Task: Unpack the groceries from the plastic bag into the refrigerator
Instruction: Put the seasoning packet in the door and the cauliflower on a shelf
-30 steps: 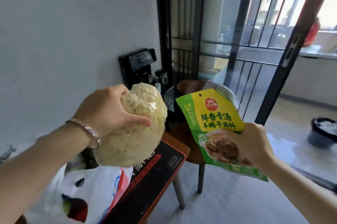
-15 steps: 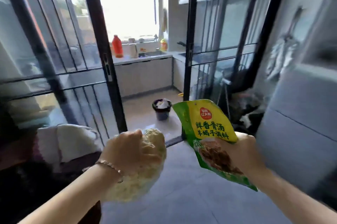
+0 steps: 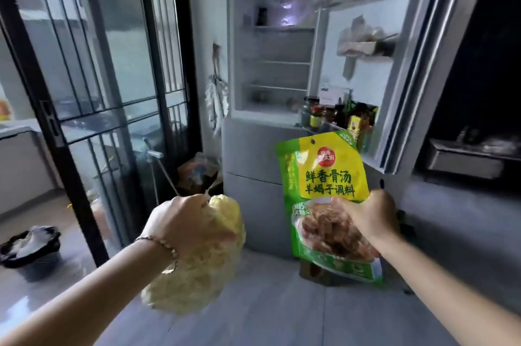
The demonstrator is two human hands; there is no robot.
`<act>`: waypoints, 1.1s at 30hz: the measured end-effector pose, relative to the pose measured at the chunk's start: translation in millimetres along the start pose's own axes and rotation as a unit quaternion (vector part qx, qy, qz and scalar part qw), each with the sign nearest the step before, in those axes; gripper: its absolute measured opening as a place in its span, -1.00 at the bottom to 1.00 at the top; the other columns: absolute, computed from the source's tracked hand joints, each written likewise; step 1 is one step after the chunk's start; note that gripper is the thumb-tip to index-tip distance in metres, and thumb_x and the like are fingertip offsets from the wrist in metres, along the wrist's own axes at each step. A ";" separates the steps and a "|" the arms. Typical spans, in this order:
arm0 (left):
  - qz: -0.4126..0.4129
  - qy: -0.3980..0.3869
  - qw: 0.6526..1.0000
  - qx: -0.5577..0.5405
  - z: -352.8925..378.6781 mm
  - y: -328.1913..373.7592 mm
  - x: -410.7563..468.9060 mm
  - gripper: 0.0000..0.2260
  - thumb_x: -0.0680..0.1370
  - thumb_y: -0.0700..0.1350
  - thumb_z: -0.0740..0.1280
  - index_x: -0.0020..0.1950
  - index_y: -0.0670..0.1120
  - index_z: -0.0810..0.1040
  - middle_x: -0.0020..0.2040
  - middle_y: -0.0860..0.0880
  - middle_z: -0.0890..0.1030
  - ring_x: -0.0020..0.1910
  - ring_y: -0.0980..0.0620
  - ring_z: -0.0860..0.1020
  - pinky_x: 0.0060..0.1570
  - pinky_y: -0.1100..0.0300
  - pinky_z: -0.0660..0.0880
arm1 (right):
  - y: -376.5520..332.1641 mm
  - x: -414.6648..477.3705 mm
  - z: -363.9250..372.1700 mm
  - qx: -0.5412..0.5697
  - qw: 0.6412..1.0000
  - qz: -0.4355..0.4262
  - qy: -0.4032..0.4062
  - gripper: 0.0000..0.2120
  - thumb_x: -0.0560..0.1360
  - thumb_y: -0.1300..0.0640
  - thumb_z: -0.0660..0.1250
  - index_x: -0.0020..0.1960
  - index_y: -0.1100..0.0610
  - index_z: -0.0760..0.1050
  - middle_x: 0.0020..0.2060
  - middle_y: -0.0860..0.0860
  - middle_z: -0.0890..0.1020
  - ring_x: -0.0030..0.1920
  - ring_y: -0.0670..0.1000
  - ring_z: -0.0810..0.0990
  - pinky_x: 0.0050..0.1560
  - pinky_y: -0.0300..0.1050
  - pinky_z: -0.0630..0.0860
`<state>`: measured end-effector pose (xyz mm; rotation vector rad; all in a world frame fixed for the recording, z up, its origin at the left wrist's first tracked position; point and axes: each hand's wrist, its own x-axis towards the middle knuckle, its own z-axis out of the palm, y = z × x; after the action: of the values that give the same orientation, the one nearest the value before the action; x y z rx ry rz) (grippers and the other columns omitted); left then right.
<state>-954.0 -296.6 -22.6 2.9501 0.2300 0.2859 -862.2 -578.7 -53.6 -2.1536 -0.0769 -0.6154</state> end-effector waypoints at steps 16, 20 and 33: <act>0.144 0.002 0.990 -0.006 55.4 203.6 306.2 -0.27 0.19 0.44 0.36 0.24 0.12 0.32 0.04 0.07 0.60 0.03 0.00 0.56 -0.09 0.19 0.41 | 65.4 306.5 -42.8 0.059 0.964 -0.093 0.243 -0.79 0.40 0.12 0.47 -0.29 0.25 0.61 -0.41 0.03 0.59 -0.43 -0.03 0.47 -0.52 -0.36 0.26; 0.189 -0.012 0.982 -0.021 68.7 226.6 370.8 -0.14 0.19 0.42 0.39 0.38 0.12 0.20 0.11 0.05 0.59 0.10 -0.01 0.55 0.03 0.17 0.45 | 68.7 358.2 -29.5 -0.001 0.950 -0.118 0.288 -0.72 0.41 0.07 0.46 -0.14 0.33 0.64 -0.32 0.19 0.67 -0.44 -0.01 0.46 -0.36 -0.22 0.26; 0.376 -0.170 0.909 0.049 122.3 258.8 557.0 -0.05 0.25 0.38 0.38 0.49 0.02 0.10 0.33 -0.01 0.45 0.28 -0.03 0.43 0.27 0.13 0.39 | 90.8 448.1 44.9 -0.261 0.879 -0.230 0.326 -0.74 0.25 0.23 0.54 -0.49 0.26 0.51 -0.65 0.07 0.47 -0.57 -0.08 0.21 -0.55 -0.30 0.09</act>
<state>-353.9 -473.3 4.5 2.9710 -0.9760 -0.1653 -427.3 -673.0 60.7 -2.3105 -0.0578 -1.7860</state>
